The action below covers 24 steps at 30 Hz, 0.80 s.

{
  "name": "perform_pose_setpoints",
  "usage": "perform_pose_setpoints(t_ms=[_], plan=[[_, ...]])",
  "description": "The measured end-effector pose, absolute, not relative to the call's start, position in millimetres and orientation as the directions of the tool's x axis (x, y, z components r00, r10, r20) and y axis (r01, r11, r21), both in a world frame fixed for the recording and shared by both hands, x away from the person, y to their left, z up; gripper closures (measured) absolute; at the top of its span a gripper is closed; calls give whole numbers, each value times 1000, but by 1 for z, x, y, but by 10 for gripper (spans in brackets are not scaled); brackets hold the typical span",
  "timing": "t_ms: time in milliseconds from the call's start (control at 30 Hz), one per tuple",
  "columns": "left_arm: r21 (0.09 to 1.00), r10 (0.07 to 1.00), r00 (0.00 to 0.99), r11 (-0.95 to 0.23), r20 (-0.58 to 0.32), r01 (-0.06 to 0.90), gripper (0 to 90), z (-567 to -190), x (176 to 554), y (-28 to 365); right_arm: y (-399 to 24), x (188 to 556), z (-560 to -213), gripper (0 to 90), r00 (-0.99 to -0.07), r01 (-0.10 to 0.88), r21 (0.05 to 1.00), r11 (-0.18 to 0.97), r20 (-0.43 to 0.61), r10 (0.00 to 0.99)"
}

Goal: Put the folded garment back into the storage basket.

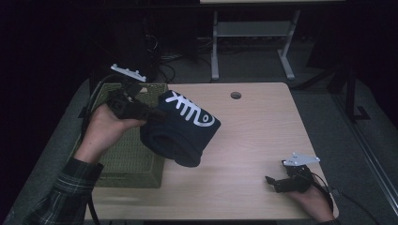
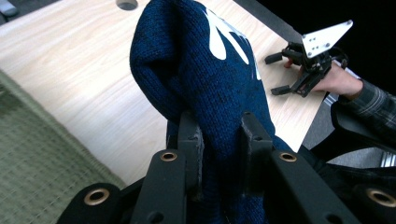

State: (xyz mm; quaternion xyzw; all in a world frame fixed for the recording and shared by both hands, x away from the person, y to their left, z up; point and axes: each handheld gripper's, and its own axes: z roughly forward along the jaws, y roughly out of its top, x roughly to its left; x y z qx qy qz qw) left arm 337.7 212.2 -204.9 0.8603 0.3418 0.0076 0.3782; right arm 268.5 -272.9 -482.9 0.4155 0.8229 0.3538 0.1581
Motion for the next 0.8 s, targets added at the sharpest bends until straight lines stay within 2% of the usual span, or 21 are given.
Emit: perform_pose_setpoints(t_ms=[500, 800], plan=[[688, 680, 689, -377, -250, 621, 746, -183, 325, 280, -273, 269, -483, 68, -604, 571, 714, 405, 32, 796], [691, 719, 644, -326, -262, 645, 747, -184, 319, 312, -273, 269, -483, 68, -602, 574, 714, 402, 35, 798]])
